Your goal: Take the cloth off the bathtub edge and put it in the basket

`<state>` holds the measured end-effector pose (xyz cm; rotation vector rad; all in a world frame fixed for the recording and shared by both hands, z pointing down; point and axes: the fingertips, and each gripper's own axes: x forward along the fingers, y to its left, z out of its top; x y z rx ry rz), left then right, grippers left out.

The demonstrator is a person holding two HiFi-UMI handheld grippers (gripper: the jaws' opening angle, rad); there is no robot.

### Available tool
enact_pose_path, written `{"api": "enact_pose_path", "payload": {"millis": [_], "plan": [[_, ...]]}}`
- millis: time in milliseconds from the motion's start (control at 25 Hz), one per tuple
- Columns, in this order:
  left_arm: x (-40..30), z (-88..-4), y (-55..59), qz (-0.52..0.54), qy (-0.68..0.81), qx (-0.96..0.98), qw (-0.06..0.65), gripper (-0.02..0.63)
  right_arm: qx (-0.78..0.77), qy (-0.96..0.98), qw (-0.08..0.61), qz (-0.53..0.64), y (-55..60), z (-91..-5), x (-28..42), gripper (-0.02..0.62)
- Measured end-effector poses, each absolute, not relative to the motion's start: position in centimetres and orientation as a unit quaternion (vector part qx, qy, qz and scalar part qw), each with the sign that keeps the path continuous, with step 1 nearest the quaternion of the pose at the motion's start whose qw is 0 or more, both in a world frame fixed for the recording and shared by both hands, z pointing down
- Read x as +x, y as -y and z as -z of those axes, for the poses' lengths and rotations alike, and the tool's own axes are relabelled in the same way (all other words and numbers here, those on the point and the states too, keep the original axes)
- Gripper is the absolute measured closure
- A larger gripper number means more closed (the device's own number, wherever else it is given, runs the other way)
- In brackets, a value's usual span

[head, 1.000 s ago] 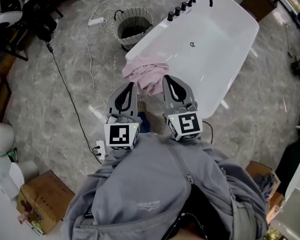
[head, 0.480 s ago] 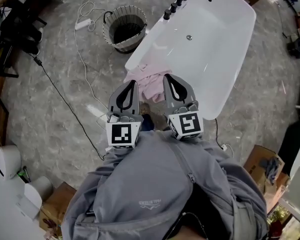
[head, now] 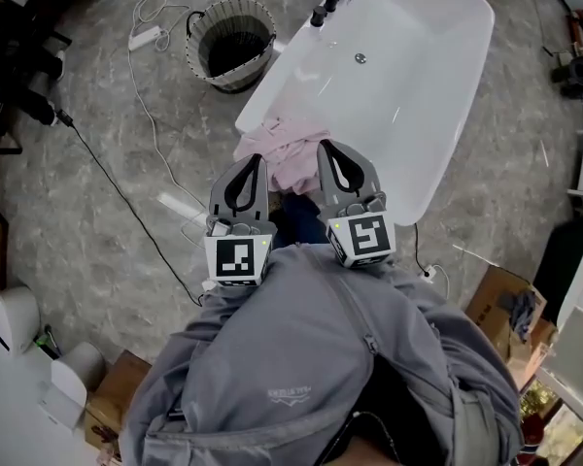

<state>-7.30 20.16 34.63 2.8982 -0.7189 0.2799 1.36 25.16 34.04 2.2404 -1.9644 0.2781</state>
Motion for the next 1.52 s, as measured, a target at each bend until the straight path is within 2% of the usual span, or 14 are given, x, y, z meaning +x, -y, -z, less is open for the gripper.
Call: {"api": "enact_pose_path", "payload": {"millis": [760,1520], "plan": [[-4.2,-37.9,-19.4,-0.135,0.233,0.959,0.084,0.601,0.724,0.672,0.089,-0.129,-23.1,-38.8,4.6,0.591],[-2.1,-50.0,-19.2,-0.189,0.206,0.955,0.100,0.600,0.681,0.695,0.138,-0.186,-23.0,-52.0,5.3,0.591]]}}
